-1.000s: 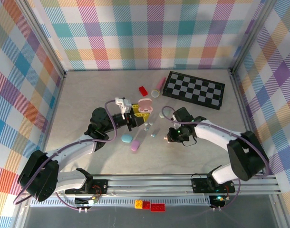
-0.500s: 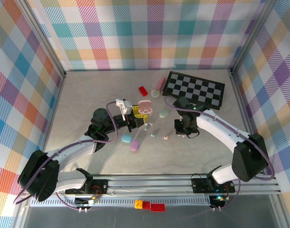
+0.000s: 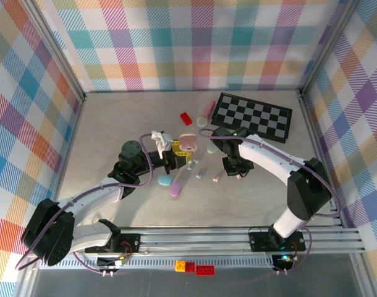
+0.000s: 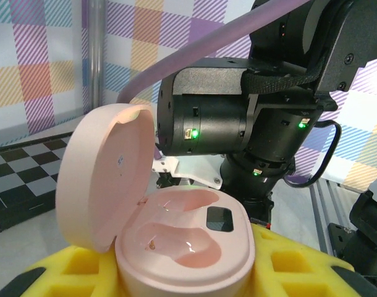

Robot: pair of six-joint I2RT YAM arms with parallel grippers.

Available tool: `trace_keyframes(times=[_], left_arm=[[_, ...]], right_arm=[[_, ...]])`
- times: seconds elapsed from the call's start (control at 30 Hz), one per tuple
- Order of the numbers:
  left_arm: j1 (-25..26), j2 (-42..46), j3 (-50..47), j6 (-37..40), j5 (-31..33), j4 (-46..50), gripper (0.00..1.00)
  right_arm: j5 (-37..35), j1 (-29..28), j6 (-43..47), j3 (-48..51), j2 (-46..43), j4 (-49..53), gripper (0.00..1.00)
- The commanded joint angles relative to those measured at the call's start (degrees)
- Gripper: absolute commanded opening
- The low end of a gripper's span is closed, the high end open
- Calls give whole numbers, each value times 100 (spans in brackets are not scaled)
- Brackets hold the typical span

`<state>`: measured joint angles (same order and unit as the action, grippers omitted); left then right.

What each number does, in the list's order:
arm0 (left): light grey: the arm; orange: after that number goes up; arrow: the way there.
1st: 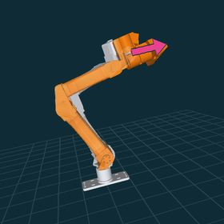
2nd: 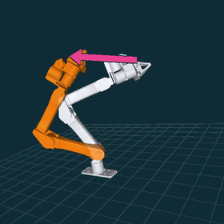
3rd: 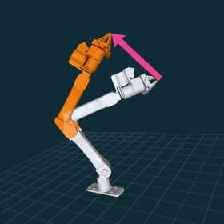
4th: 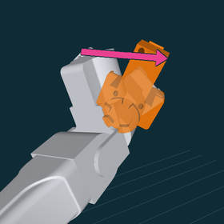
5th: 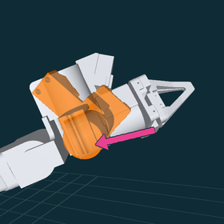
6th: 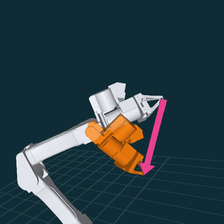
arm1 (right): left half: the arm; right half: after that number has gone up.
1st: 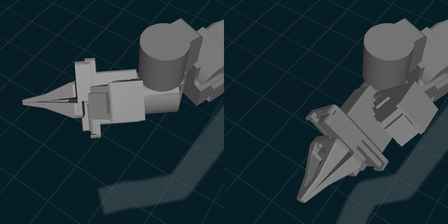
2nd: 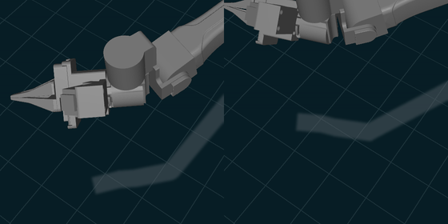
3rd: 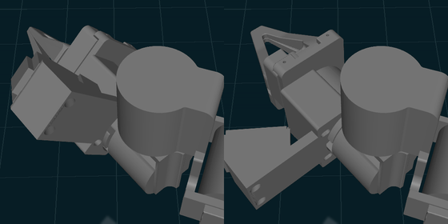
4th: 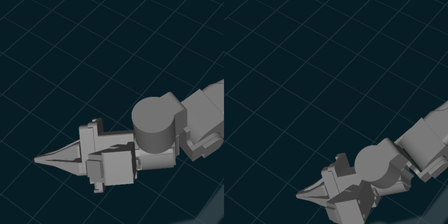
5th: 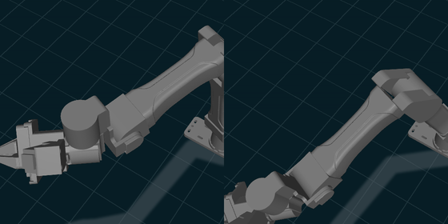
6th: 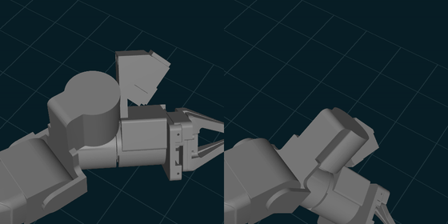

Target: Insert the wireless bluetooth earbuds into the charging case

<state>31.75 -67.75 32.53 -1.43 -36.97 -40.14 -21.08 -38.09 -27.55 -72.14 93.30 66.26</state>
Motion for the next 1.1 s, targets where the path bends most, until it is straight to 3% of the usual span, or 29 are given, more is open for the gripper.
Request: trace_keyframes(times=[0.0, 0.3, 0.57, 1.07], left_arm=[[-81, 173, -58, 176, 6, 162, 34], [-61, -88, 156, 511, -37, 457, 34], [57, -634, 183, 1074, 631, 40, 33], [711, -1073, 324, 1716, 1310, 129, 33]], right_arm=[[-267, -81, 90, -174, 103, 312, 15], [658, -67, 119, 12, -452, -428, 15], [1540, -67, -125, -437, -1066, -666, 14], [2172, -242, -160, -1534, -772, -942, 15]])
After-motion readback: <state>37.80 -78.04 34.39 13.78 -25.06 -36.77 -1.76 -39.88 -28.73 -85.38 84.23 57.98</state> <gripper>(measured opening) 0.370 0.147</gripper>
